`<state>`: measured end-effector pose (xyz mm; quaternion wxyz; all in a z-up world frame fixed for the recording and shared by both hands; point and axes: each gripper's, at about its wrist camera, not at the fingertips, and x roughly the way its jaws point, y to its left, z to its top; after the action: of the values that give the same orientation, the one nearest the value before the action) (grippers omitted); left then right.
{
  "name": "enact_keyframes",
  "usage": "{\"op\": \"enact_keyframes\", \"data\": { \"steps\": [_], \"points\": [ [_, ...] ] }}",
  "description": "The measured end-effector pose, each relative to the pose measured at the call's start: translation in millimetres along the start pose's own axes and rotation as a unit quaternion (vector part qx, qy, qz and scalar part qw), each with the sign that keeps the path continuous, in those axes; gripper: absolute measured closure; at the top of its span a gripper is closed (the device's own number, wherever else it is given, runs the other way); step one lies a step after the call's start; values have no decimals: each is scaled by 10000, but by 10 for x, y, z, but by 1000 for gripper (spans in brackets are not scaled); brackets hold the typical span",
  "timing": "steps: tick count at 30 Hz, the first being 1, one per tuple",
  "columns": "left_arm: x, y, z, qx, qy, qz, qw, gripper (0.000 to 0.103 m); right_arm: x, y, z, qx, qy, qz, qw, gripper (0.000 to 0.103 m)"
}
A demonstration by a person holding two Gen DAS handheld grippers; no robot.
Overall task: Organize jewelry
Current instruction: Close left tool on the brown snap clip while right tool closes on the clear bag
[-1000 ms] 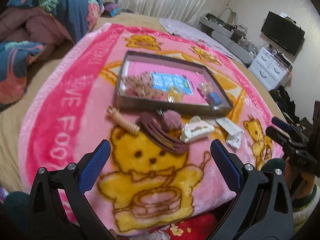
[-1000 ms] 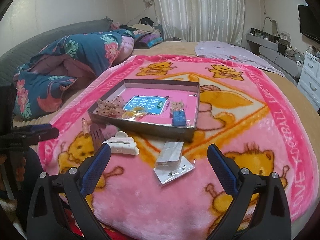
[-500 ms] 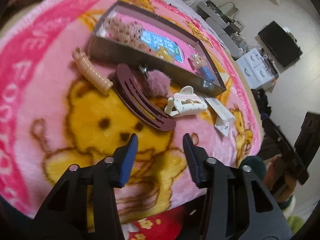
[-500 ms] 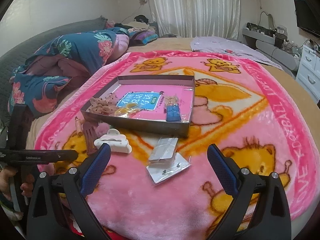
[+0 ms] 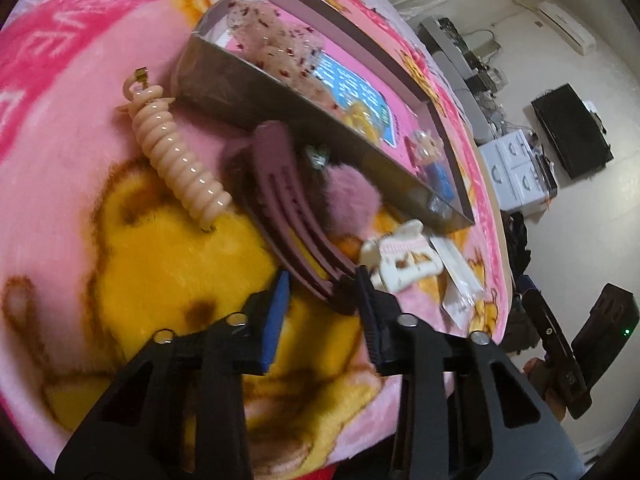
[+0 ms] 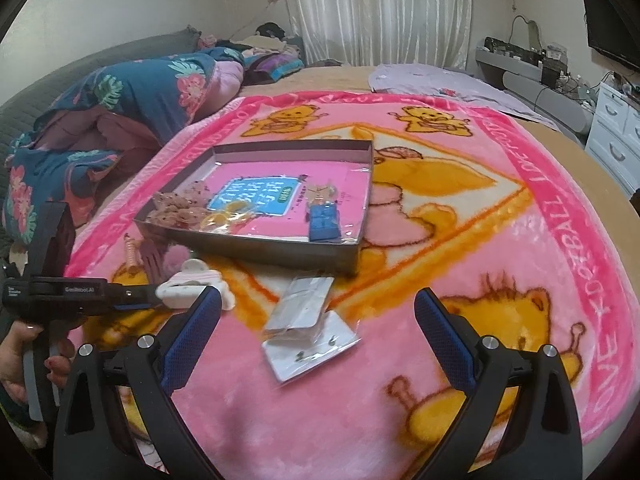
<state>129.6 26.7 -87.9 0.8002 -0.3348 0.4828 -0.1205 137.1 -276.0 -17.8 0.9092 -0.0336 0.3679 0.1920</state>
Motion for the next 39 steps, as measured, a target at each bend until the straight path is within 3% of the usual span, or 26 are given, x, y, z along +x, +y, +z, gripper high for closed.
{"op": "enact_keyframes", "data": {
  "steps": [7, 11, 15, 18, 34, 39],
  "points": [
    [-26, 7, 18, 69, -56, -22, 10000, 82, 476, -9, 54, -78, 723, -62, 9973, 8],
    [-77, 11, 17, 140, -95, -24, 9999, 83, 683, 124, 37, -369, 1033, -87, 9939, 19],
    [-138, 8, -10, 236, -151, 3, 9996, 90, 878, 223, -6, -570, 1306, -117, 9897, 47],
    [-187, 53, -28, 274, -166, 24, 9995, 95, 862, 236, -14, -617, 1228, -82, 9905, 60],
    [-491, -69, -62, 657, -533, 237, 9961, 101, 321, 60, -54, -235, 388, -45, 9990, 61],
    [-330, -80, -65, 765, -286, 530, 9952, 100, 304, 64, -68, -186, 367, 2, 9992, 61]
  ]
}}
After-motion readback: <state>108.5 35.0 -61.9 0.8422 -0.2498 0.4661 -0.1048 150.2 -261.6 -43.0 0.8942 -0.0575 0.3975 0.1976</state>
